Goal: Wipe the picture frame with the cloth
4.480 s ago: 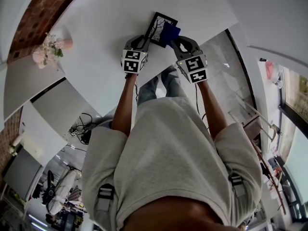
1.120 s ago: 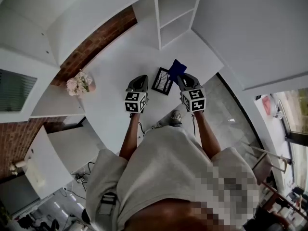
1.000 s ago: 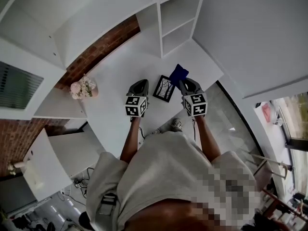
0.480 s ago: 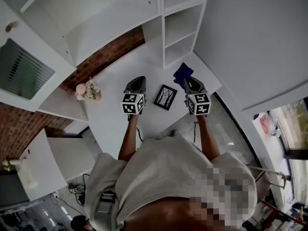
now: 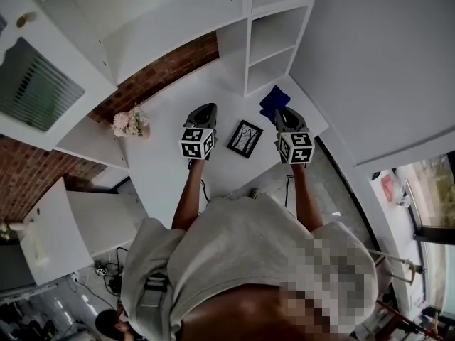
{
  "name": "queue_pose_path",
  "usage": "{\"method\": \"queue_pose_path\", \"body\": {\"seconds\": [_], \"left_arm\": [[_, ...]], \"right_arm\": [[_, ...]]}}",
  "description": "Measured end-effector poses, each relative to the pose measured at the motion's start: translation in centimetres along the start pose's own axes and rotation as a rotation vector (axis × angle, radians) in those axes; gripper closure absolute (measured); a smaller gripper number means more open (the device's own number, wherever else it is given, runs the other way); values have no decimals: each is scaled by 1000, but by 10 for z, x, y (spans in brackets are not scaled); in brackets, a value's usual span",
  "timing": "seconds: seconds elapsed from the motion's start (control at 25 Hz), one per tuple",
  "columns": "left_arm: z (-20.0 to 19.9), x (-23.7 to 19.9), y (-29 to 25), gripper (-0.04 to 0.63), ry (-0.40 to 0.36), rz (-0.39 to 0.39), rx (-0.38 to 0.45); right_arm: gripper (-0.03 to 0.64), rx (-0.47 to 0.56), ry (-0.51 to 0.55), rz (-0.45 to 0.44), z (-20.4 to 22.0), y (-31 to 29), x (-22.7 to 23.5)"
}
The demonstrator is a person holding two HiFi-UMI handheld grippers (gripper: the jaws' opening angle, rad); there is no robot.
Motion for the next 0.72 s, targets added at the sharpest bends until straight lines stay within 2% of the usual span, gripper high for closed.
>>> {"method": "queue_pose_path", "body": {"seconds": [0.72], "left_arm": [[14, -1, -2, 577, -6, 3, -37]], "right_arm": [[558, -46, -3, 7, 17, -3, -4]]}}
Point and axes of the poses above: the fingertips, and each gripper's own axes: y backward along the fingers, x to its right, z out of its underside, the point moved 1 cm from there along y, backward along the fingers, and after that the axes turned 7 degrees about z, right-handed, at the moved point
